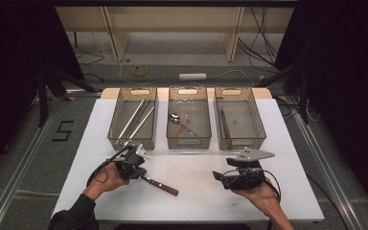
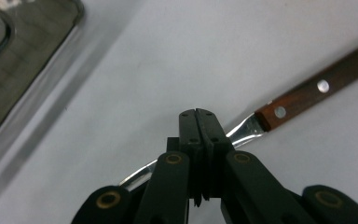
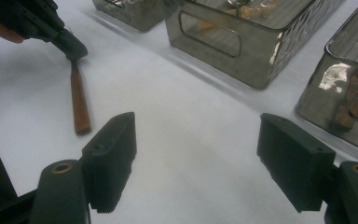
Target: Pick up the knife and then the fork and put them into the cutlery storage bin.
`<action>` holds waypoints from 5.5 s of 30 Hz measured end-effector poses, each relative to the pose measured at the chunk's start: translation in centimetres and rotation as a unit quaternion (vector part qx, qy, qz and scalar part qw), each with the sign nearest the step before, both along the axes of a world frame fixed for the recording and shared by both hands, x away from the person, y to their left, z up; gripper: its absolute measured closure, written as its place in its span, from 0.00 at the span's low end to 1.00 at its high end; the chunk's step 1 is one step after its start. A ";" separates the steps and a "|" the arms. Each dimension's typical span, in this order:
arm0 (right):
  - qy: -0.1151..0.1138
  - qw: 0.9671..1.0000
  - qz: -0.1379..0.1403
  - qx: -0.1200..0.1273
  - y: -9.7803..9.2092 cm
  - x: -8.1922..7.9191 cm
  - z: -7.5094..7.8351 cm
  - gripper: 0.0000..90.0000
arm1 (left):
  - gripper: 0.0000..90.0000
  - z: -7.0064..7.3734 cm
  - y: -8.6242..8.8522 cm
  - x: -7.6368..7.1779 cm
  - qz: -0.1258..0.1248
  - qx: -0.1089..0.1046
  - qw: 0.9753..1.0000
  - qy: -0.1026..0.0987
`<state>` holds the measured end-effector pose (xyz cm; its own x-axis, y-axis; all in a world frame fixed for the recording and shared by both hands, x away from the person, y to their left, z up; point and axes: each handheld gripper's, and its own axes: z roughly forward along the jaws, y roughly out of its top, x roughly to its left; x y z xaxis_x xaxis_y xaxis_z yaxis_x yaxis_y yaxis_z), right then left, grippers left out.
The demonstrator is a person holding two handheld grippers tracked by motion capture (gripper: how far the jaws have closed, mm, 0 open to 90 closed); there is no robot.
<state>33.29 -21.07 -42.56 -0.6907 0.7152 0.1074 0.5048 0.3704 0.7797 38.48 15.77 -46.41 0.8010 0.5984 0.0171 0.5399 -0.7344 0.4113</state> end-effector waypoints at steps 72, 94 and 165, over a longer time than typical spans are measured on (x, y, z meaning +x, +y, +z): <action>-0.006 1.000 0.000 0.012 0.1 0.0 0.1 0.27 | 0.78 0.1 -5.1 -1.2 -0.123 0.054 0.990 0.031; -0.018 0.998 0.052 0.000 2.3 -0.8 0.0 0.27 | 0.85 0.6 -4.5 -1.1 -0.104 0.012 0.993 0.063; -0.257 0.862 0.294 -0.323 13.5 -4.8 -5.3 0.78 | 0.85 2.2 -7.1 -2.6 -0.152 -0.058 0.975 0.154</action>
<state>28.53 -7.59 -47.86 -0.7917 0.0215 -0.6105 -0.2690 0.8850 0.3799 35.83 8.63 -44.26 0.8984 0.3154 -0.3055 0.4146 -0.8384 0.3538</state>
